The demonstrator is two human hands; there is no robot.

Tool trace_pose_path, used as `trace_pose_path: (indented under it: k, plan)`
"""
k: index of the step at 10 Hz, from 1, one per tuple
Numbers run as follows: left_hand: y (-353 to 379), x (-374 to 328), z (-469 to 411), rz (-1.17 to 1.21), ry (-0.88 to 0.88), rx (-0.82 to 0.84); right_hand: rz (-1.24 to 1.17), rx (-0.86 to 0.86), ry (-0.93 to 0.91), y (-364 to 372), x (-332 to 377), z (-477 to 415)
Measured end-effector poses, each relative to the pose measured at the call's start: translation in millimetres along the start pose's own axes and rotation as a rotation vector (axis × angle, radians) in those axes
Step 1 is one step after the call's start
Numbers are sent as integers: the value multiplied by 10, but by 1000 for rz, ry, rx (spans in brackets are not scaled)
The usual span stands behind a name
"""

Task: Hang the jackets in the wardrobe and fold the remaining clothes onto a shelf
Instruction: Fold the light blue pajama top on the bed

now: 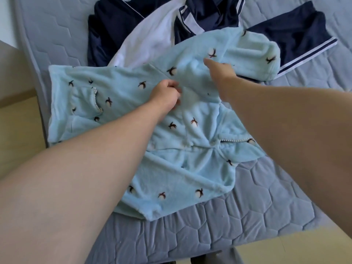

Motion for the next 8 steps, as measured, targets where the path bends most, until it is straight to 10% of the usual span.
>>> trace_pose_path:
  k: [4,5,6,7,8]
  plan:
    - [-57,13,-50,161,-206,81,-561,251,56,150,544,166]
    - [-191,-15,36,380,-305,108,-58,339,-372,256,284,758]
    - [-524,162,264,406,-293,-311,1265,481,-897,400,-355,1248]
    - [-740,349,460,354,-400,-176,1674,635,-696,494,-813,1345]
    - [-1020,681,626,419,-586,-252,1521,651,-528,612,-993,1365]
Point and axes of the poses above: each hand's wrist, its own z-axis away from the middle knuckle, its own y-axis out of the palm, x = y × z, the point moved 2 cm from there along -z, towards the middle knuckle, and after that the axes turned 5 degrees about x, right-handed, at the moved point
